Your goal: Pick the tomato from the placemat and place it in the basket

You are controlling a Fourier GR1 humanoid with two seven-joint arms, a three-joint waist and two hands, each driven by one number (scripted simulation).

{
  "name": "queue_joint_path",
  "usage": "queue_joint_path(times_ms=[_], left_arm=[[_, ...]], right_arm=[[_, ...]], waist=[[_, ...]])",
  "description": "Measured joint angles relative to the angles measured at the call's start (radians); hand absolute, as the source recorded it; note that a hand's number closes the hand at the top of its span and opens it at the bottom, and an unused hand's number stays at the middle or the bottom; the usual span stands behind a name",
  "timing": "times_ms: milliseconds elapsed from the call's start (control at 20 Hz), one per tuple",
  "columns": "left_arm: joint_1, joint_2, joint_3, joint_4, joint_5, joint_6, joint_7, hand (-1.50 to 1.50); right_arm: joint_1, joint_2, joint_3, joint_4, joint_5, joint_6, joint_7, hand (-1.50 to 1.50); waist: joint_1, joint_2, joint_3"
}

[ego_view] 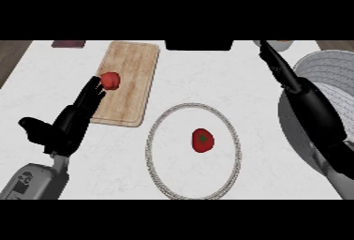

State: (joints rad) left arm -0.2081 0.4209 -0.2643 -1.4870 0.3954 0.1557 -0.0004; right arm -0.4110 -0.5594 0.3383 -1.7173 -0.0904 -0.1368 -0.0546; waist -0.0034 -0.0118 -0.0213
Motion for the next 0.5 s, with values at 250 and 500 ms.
queue_joint_path(times_ms=[250, 500], left_arm=[[-0.011, 0.038, 0.01, 0.039, -0.05, 0.026, 0.024, 0.0], [-0.018, 0.07, -0.002, 0.085, -0.096, 0.051, 0.079, 0.0]], right_arm=[[0.052, 0.124, -0.016, 0.095, -0.19, 0.099, -0.13, 1.5], [0.086, 0.282, 0.025, 0.094, -0.326, 0.255, -0.386, -1.5]], waist=[[0.033, 0.03, 0.023], [0.045, 0.041, 0.034]])
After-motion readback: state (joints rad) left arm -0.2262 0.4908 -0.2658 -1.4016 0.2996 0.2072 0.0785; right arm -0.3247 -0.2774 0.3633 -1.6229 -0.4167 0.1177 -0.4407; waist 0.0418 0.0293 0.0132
